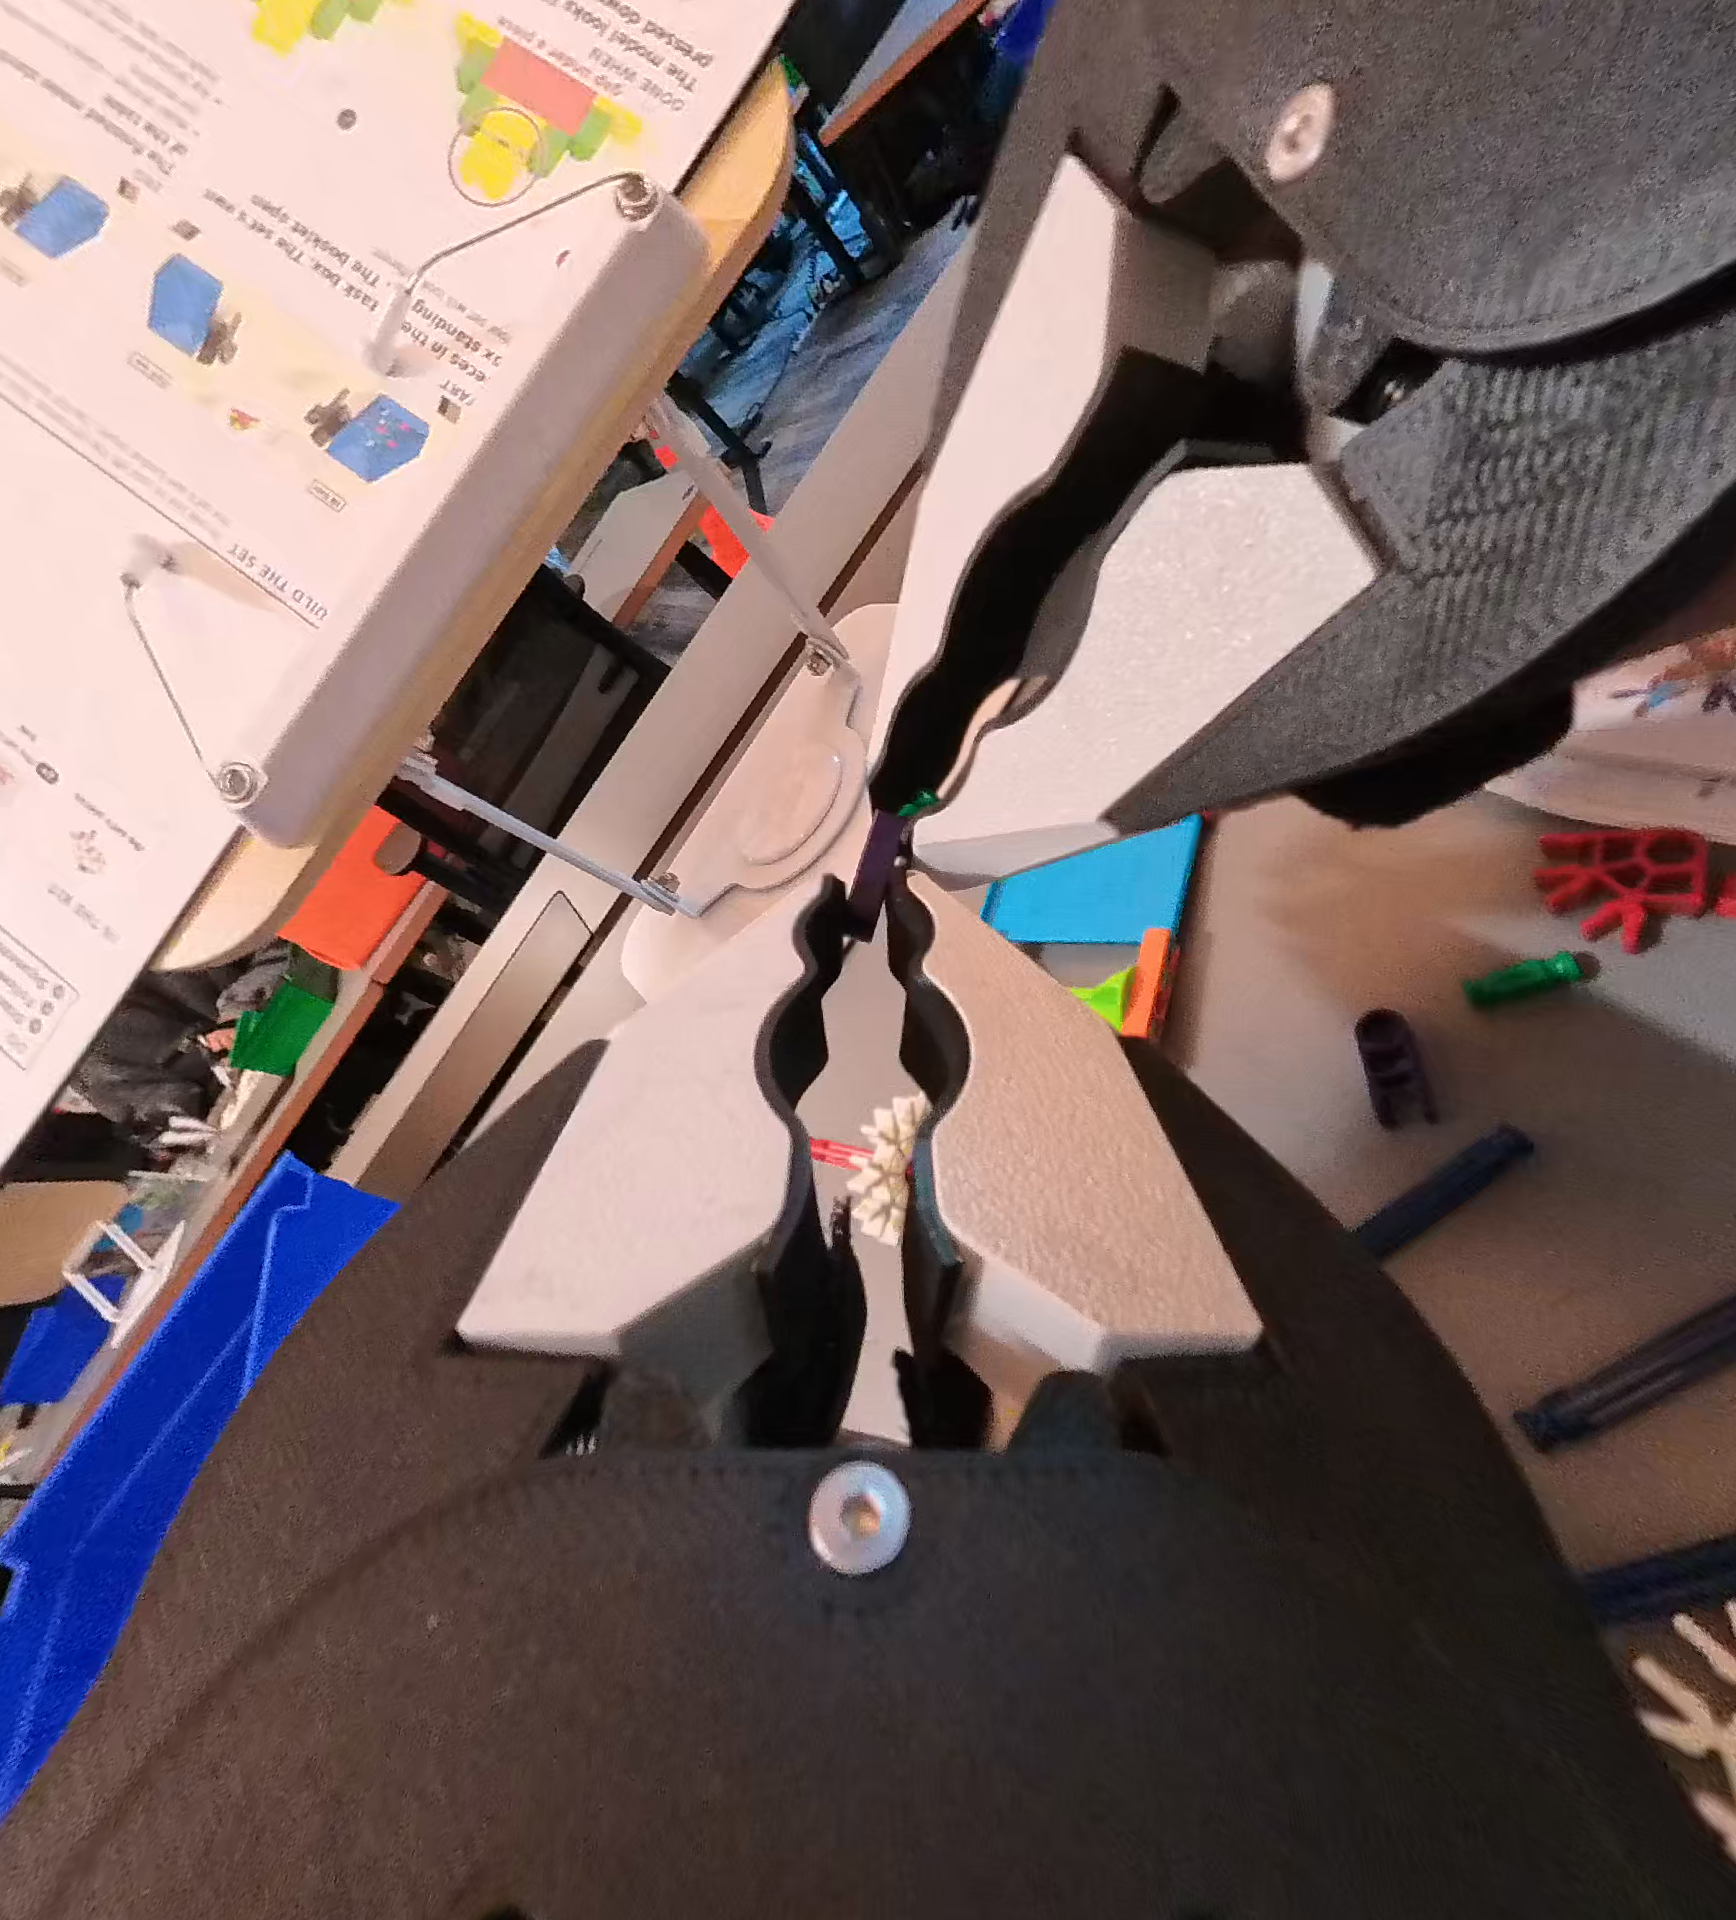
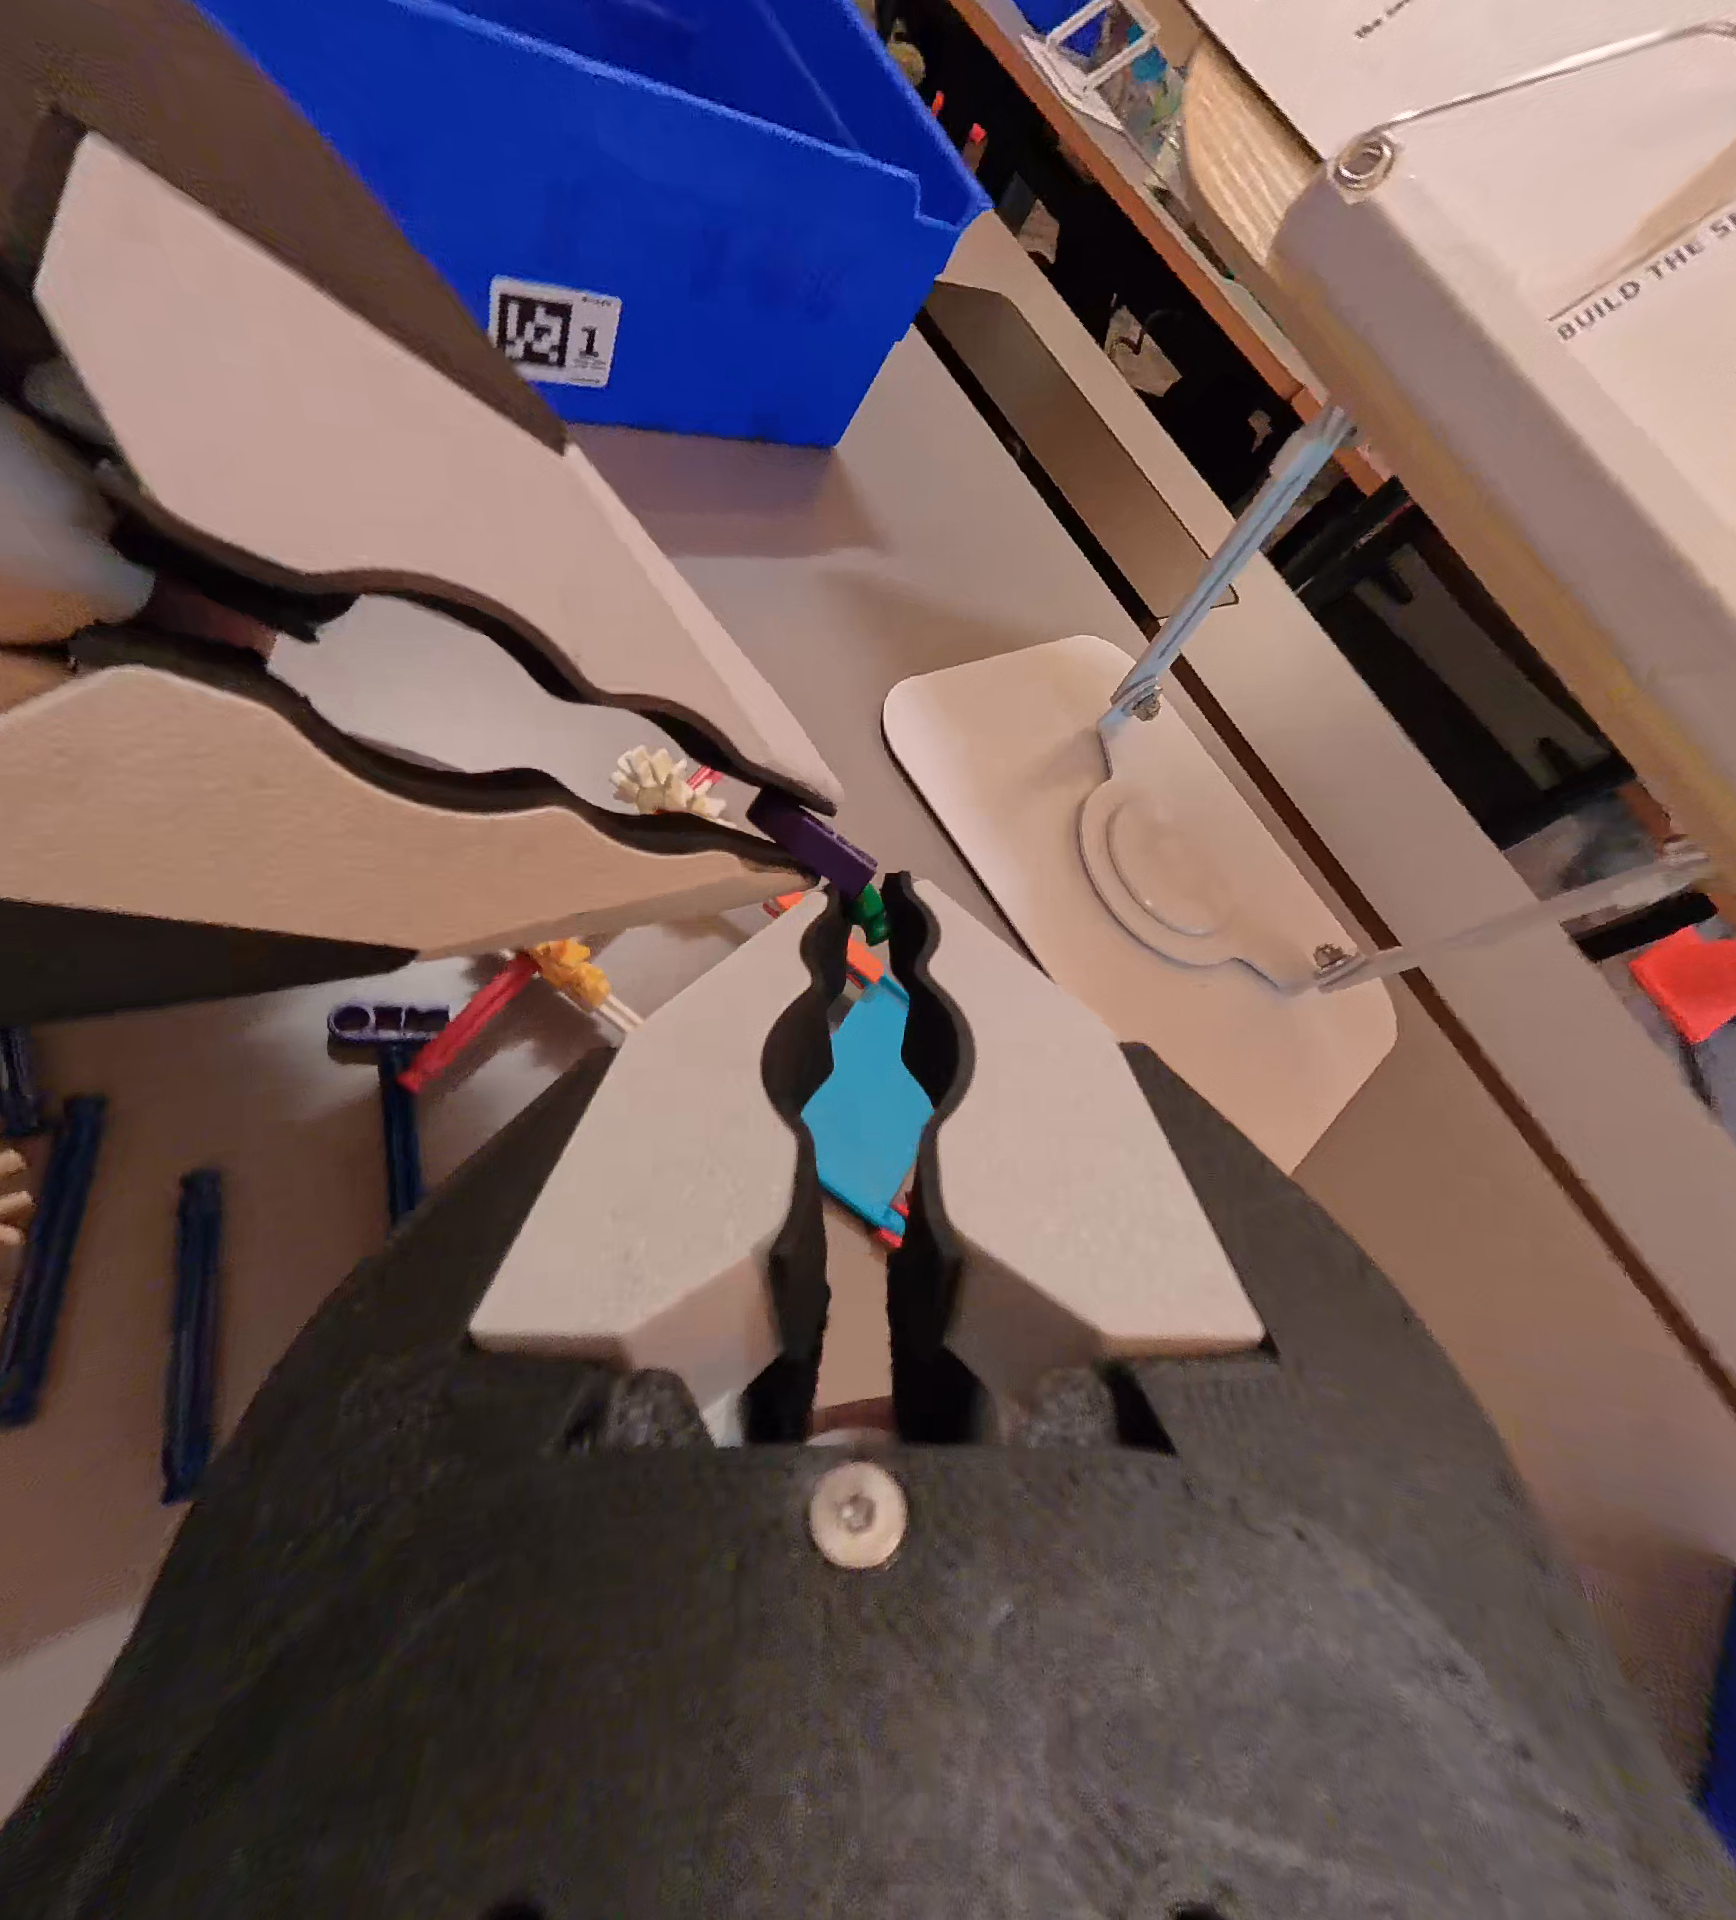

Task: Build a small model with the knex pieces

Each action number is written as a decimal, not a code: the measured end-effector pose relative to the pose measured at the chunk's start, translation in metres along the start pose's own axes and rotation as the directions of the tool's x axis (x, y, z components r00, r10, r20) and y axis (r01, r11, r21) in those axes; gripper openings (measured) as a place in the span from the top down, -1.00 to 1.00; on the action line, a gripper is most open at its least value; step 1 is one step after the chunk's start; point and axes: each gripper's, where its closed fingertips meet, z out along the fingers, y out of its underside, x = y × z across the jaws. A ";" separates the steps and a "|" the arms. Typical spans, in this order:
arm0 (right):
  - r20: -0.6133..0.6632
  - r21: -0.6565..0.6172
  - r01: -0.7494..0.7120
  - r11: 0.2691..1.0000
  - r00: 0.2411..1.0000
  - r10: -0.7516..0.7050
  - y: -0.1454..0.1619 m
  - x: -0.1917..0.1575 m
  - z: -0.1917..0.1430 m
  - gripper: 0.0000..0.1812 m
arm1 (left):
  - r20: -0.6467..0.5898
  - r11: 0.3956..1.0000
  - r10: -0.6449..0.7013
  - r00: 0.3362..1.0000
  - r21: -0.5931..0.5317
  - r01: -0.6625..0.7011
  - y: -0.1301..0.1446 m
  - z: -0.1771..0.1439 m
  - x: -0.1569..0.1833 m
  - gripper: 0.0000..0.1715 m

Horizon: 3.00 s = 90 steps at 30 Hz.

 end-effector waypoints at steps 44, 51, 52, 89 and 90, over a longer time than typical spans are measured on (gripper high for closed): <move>0.700 -0.053 0.398 0.916 0.668 -0.250 0.070 -0.101 -0.055 0.75 | -0.771 0.958 -0.142 0.621 -0.264 -0.108 0.074 -0.070 0.084 0.95; 0.641 -0.052 0.307 0.950 0.740 -0.204 0.061 -0.071 -0.056 0.76 | -0.766 0.955 -0.116 0.633 -0.262 -0.142 0.078 -0.069 0.090 0.95; 0.624 -0.051 0.294 0.954 0.756 -0.199 0.060 -0.064 -0.055 0.76 | -0.751 0.952 -0.118 0.650 -0.271 -0.141 0.079 -0.066 0.088 0.95; 0.470 -0.012 0.146 0.989 0.874 -0.124 0.043 -0.016 -0.049 0.79 | -0.599 0.968 -0.088 0.796 -0.241 -0.074 0.086 -0.084 0.037 0.80; 0.471 -0.014 0.147 0.989 0.874 -0.124 0.044 -0.016 -0.049 0.79 | -0.584 0.969 -0.093 0.806 -0.239 -0.061 0.085 -0.088 0.031 0.80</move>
